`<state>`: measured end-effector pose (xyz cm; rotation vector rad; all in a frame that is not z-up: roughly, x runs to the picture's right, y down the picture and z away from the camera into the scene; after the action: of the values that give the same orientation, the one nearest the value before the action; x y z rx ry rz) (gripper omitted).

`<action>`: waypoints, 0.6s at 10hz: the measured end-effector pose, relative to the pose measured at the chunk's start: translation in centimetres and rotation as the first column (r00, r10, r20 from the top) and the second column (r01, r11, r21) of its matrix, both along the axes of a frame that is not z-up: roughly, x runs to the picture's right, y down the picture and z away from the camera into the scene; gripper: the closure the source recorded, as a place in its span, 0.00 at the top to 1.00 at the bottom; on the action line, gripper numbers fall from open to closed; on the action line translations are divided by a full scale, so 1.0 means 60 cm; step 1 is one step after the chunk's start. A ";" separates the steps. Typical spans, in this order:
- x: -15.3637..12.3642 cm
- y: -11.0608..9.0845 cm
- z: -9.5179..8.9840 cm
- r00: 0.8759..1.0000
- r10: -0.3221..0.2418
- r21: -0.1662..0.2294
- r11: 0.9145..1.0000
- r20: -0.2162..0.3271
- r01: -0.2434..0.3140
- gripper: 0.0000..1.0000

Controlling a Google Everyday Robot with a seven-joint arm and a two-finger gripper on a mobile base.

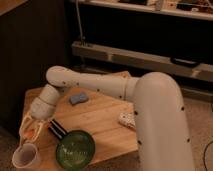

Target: Place the pepper in the ceramic cup

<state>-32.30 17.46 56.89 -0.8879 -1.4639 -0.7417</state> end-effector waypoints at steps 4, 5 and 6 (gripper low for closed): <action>0.000 0.000 -0.001 1.000 -0.002 -0.002 1.000 0.003 0.002 0.00; -0.001 0.001 -0.001 1.000 -0.004 -0.003 1.000 0.004 0.004 0.00; -0.001 0.001 -0.001 1.000 -0.002 -0.003 1.000 0.007 0.002 0.00</action>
<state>-32.34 17.50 56.85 -0.8903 -1.4703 -0.7449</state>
